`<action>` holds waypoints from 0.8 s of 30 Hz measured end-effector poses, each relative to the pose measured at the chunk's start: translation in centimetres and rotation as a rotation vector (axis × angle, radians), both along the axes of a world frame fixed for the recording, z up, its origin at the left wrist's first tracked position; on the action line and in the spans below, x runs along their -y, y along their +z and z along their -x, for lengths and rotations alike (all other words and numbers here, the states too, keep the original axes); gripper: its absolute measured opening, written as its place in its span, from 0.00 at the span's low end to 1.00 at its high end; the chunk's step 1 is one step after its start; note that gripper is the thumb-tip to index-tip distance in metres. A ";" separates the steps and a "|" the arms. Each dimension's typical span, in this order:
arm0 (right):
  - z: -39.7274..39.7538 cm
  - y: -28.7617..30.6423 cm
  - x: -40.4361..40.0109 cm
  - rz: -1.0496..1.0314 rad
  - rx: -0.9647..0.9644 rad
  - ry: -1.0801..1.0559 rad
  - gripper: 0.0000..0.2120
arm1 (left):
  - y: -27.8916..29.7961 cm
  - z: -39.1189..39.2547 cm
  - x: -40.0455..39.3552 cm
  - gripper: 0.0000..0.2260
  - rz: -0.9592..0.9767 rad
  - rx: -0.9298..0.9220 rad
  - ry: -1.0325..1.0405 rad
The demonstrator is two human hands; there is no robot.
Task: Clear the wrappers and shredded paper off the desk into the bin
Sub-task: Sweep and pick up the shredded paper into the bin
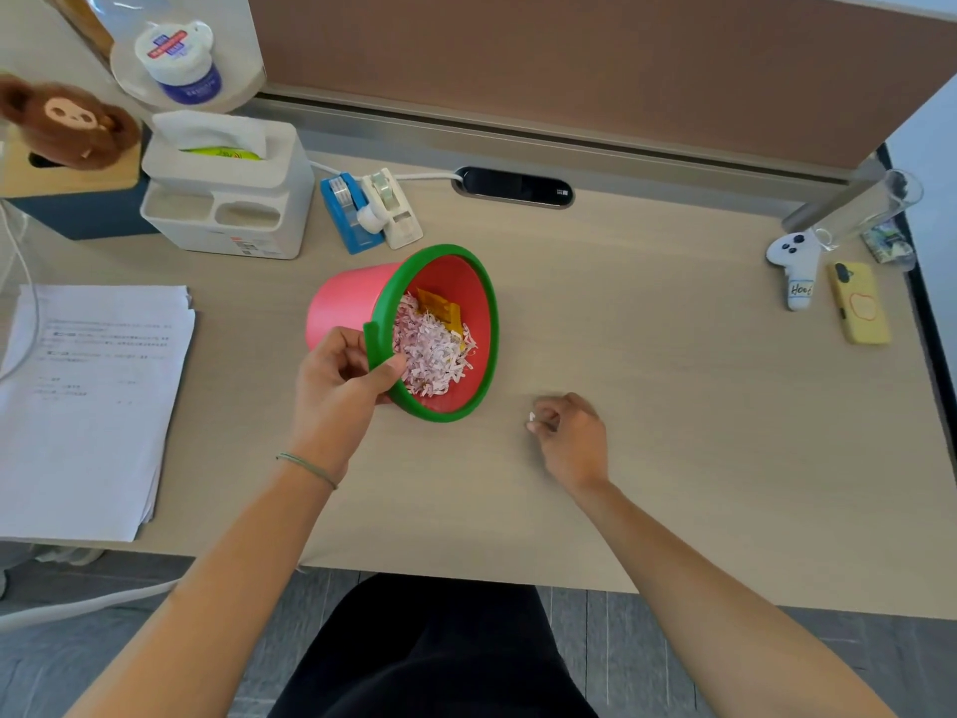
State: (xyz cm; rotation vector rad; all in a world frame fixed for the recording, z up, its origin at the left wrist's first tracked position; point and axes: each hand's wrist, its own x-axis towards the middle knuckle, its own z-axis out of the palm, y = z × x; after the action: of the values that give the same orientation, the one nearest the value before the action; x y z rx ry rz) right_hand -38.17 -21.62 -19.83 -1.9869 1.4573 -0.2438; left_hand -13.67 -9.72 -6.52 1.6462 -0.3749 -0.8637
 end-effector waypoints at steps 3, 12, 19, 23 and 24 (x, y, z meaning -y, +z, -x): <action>-0.3 -0.6 -0.2 0.059 0.014 -0.039 0.05 | 0.1 -0.2 0.0 0.08 0.001 0.003 -0.002; -0.1 -1.5 0.2 0.249 -0.096 0.103 0.06 | 0.2 0.0 0.4 0.09 -0.029 0.018 -0.008; -0.6 -0.7 0.8 0.352 -0.414 0.331 0.14 | 0.1 0.1 0.6 0.09 -0.042 0.007 0.001; -1.7 0.0 1.5 0.237 -0.545 0.390 0.20 | 0.2 0.2 0.5 0.10 -0.041 -0.005 0.014; -1.9 -0.1 2.0 0.157 -0.521 0.340 0.17 | 0.3 0.2 0.6 0.10 -0.039 -0.009 0.017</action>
State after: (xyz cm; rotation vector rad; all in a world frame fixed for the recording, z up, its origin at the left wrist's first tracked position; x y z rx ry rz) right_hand -36.30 -23.64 -19.91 -2.5111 1.3925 0.3426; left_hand -13.85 -10.27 -6.22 1.6780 -0.3388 -0.8703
